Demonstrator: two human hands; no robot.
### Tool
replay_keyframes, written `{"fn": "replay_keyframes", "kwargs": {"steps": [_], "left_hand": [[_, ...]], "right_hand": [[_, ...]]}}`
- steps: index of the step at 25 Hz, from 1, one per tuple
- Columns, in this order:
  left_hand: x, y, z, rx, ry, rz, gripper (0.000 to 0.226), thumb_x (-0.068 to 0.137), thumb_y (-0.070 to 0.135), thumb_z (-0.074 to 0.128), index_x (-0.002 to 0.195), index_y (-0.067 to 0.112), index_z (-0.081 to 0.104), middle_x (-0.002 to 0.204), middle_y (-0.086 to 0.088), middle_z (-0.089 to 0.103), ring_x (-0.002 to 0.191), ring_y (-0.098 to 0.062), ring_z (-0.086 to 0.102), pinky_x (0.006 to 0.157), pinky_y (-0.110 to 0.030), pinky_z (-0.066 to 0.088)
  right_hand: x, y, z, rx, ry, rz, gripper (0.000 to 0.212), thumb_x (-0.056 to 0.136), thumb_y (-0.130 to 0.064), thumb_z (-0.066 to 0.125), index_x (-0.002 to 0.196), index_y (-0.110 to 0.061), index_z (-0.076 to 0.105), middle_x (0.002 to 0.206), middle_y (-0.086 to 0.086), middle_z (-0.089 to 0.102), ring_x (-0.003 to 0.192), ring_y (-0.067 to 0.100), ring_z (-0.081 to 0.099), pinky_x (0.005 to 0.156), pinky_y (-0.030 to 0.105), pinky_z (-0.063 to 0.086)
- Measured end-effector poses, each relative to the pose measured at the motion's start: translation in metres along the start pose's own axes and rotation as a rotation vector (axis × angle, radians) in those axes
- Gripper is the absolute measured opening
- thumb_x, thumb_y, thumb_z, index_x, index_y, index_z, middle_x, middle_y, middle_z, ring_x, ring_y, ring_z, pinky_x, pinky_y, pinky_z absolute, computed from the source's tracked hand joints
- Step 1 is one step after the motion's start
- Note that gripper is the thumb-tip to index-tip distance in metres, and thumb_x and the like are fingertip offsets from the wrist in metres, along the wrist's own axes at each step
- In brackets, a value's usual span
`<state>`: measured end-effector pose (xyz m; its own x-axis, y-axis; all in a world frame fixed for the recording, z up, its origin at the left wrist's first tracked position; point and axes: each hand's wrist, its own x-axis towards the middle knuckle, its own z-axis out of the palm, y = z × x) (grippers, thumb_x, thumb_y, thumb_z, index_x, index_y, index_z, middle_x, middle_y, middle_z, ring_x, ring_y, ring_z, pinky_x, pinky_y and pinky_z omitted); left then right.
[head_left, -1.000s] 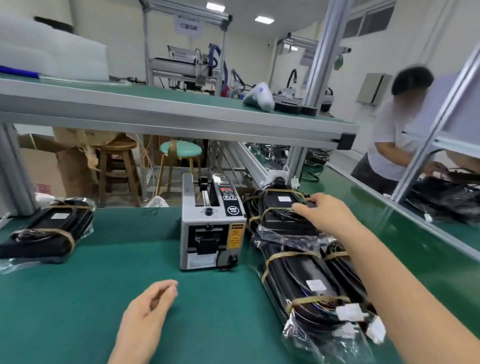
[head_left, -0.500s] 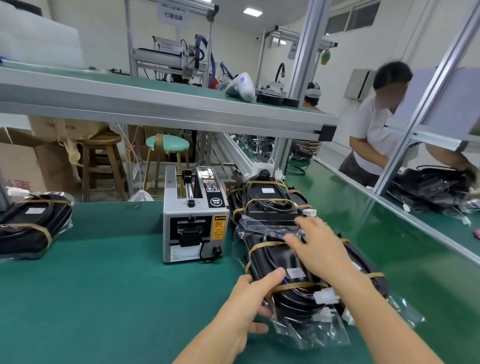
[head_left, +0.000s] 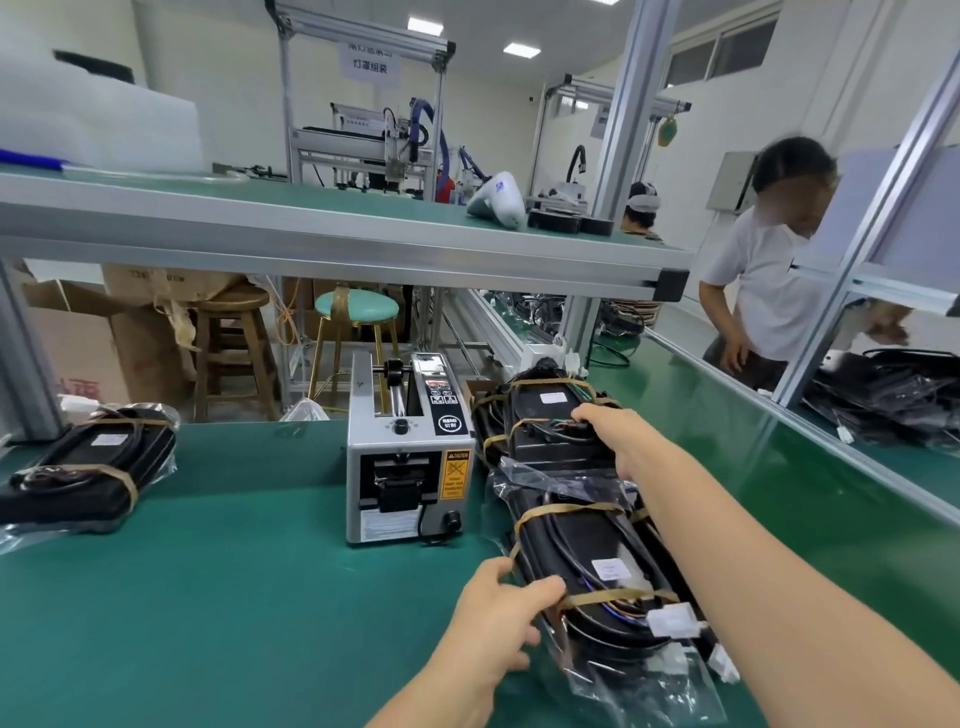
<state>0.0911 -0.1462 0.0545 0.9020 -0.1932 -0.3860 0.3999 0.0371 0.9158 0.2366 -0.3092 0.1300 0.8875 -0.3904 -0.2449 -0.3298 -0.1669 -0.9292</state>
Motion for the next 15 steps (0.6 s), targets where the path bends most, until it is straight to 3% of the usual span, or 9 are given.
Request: {"fn": "replay_keyframes", "kwargs": {"steps": [3,6,9,11,13,15], "left_hand": [[-0.005,0.012,-0.036,-0.015,0.143,0.220,0.047,0.084,0.028,0.069,0.125,0.020,0.049,0.101,0.002,0.063,0.077,-0.010,0.060,0.066,-0.022,0.048],[-0.012,0.043,-0.076,-0.185,0.198,0.412,0.054,0.072,0.041,0.073,0.119,0.021,0.056,0.107,0.002,0.066,0.094,-0.012,0.063,0.077,-0.028,0.046],[-0.027,0.072,-0.112,-0.316,0.101,0.505,0.068,0.059,0.057,0.073,0.117,0.025,0.056,0.121,0.003,0.063,0.109,-0.014,0.061,0.090,-0.032,0.046],[-0.040,0.079,-0.128,-0.355,-0.005,0.502,0.072,0.051,0.062,0.080,0.112,0.027,0.065,0.121,0.003,0.065,0.108,-0.013,0.064,0.090,-0.035,0.045],[-0.050,0.072,-0.143,-0.282,-0.004,0.485,0.051,0.063,0.058,0.075,0.102,0.027,0.073,0.116,0.000,0.069,0.101,-0.015,0.065,0.087,-0.037,0.044],[-0.054,0.062,-0.155,-0.247,0.130,0.446,0.037,0.077,0.045,0.067,0.105,0.021,0.070,0.111,-0.004,0.071,0.097,-0.021,0.063,0.083,-0.037,0.045]], "right_hand": [[-0.026,-0.008,-0.010,0.039,0.029,-0.113,0.026,0.086,-0.029,0.067,0.095,-0.009,0.055,0.110,0.012,0.060,0.091,0.026,0.052,0.081,0.036,0.039],[-0.078,-0.013,-0.018,0.111,-0.156,-0.255,0.017,0.086,-0.025,0.068,0.088,-0.009,0.064,0.080,0.009,0.074,0.064,0.023,0.069,0.058,0.025,0.052],[-0.127,0.010,0.000,0.094,-0.398,-0.350,0.020,0.083,-0.023,0.070,0.101,-0.015,0.066,0.086,0.008,0.076,0.075,0.026,0.074,0.059,0.029,0.057],[-0.152,0.035,0.023,0.113,-0.515,-0.366,0.031,0.076,-0.027,0.074,0.106,-0.020,0.065,0.092,0.006,0.076,0.082,0.025,0.074,0.065,0.031,0.058],[-0.167,0.061,0.049,0.176,-0.578,-0.366,0.040,0.073,-0.027,0.074,0.112,-0.024,0.063,0.099,0.001,0.075,0.087,0.018,0.073,0.067,0.023,0.056],[-0.172,0.084,0.072,0.235,-0.616,-0.370,0.043,0.076,-0.020,0.074,0.117,-0.023,0.060,0.104,-0.001,0.074,0.092,0.014,0.071,0.069,0.018,0.053]]}}
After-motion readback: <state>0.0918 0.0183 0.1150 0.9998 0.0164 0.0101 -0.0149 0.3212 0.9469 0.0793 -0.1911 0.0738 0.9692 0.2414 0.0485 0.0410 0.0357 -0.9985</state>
